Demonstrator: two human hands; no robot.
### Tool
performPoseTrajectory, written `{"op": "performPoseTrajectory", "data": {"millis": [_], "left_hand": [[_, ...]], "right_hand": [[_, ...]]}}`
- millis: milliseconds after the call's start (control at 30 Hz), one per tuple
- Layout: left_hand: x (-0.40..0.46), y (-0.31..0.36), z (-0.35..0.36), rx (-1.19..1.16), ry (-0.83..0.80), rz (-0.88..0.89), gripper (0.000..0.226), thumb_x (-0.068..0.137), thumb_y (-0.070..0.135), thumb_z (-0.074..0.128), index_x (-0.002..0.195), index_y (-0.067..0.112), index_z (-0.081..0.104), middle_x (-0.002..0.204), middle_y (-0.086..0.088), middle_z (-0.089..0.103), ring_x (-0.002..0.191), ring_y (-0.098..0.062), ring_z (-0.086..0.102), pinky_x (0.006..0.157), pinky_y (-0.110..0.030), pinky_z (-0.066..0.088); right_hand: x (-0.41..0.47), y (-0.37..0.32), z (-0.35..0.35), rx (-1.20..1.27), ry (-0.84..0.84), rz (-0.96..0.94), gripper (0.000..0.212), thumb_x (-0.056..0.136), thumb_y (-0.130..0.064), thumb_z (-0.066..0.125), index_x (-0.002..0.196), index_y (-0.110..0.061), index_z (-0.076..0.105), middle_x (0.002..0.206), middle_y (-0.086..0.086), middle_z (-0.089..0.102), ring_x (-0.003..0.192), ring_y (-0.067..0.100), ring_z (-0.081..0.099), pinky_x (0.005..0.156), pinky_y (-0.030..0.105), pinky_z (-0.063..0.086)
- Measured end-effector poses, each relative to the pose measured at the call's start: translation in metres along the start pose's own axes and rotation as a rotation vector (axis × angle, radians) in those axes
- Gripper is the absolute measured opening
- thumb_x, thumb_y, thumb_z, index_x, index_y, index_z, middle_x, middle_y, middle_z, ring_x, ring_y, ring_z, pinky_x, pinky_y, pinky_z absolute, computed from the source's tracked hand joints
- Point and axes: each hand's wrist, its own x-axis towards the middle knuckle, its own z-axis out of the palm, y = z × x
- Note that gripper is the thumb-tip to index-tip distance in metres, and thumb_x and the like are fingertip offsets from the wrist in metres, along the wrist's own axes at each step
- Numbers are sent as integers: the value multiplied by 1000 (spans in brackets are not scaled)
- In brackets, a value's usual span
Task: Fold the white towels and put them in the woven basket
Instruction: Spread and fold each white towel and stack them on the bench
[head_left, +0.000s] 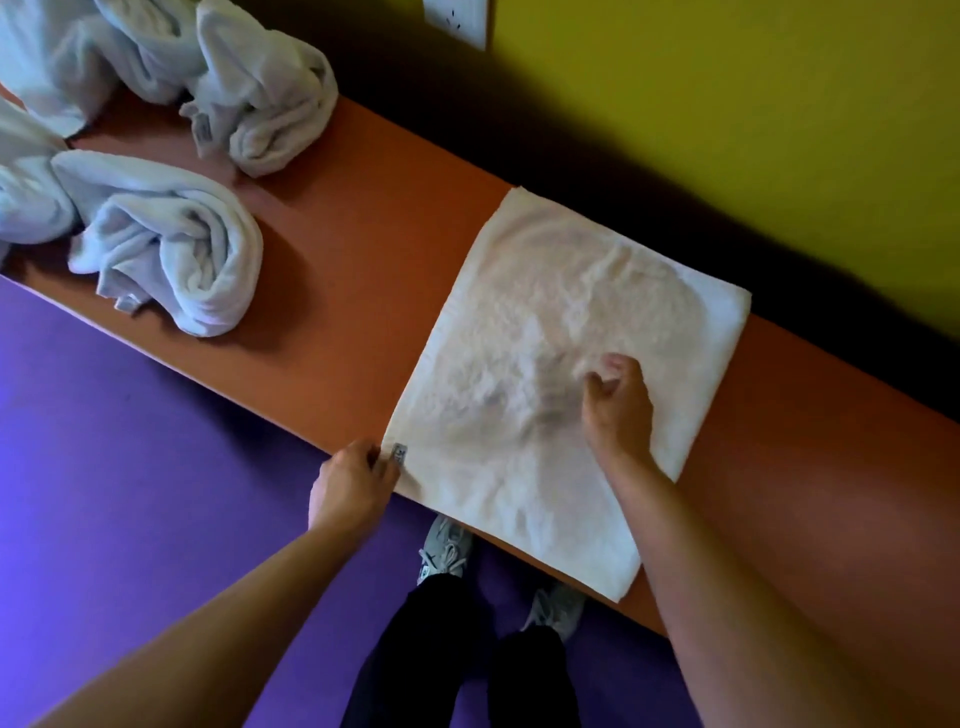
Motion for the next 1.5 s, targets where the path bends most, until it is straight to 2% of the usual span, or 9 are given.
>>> {"op": "performPoseTrajectory", "data": {"millis": [167, 267, 367, 567, 900, 1100, 1167, 1300, 1500], "left_hand": [[-5, 3, 5, -59, 12, -21, 42, 82, 37, 78, 106, 16, 51, 107, -3, 53, 90, -27, 54, 76, -43, 47], [-8, 5, 11, -117, 22, -73, 44, 83, 30, 78, 112, 16, 48, 107, -4, 59, 94, -30, 58, 79, -45, 50], [-6, 10, 14, -168, 24, -133, 46, 85, 31, 76, 118, 14, 49, 102, -5, 62, 94, -31, 58, 75, -40, 48], [-21, 9, 20, -156, -21, -73, 22, 92, 36, 63, 103, 18, 58, 92, -6, 67, 86, -34, 67, 73, -41, 54], [-114, -43, 54, -344, -91, -192, 26, 92, 47, 62, 93, 21, 59, 84, -4, 72, 69, -25, 74, 74, -52, 61], [-150, -34, 46, -581, -4, -227, 28, 92, 29, 70, 114, 27, 52, 94, -8, 72, 64, -24, 75, 85, -49, 58], [-147, -20, 35, -645, 26, -187, 38, 92, 23, 68, 125, 36, 52, 84, -10, 73, 63, -27, 74, 80, -42, 57], [-127, 21, 10, -792, 89, -90, 14, 93, 8, 62, 99, 17, 70, 73, -12, 68, 49, -19, 61, 69, -38, 57], [-77, 98, -20, -972, 70, -77, 4, 93, 8, 63, 96, 5, 62, 78, -11, 70, 53, -18, 62, 59, -30, 58]], "right_hand": [[-71, 103, -35, -218, 100, 190, 38, 91, -34, 66, 118, -12, 51, 98, 5, 66, 87, 31, 67, 68, 35, 49], [-107, 141, -35, -337, 169, 345, 61, 83, -54, 72, 121, -9, 55, 113, 14, 61, 92, 34, 63, 71, 36, 47], [-127, 156, -27, -233, 115, 344, 53, 88, -51, 70, 114, -7, 57, 107, 9, 56, 87, 29, 58, 71, 35, 41], [-138, 159, -33, -9, 119, 329, 17, 104, -27, 53, 102, -11, 49, 82, -2, 57, 70, 19, 59, 56, 32, 43], [-188, 210, -54, 80, 132, 446, 29, 106, -26, 35, 128, -14, 51, 116, 15, 66, 104, 37, 65, 88, 49, 53], [-205, 187, -84, 285, 208, 438, 44, 100, -23, 57, 140, -17, 40, 98, 3, 68, 90, 28, 65, 85, 44, 52], [-190, 175, -99, 405, 240, 387, 36, 96, -25, 66, 128, -17, 53, 102, 5, 68, 87, 20, 64, 79, 38, 52], [-142, 140, -124, 662, 266, 354, 14, 96, -20, 68, 86, -17, 60, 57, -4, 61, 39, 8, 47, 40, 22, 38], [-65, 78, -144, 956, 175, 471, 17, 100, -31, 60, 95, -16, 66, 82, 4, 74, 50, 10, 58, 53, 23, 51]]}}
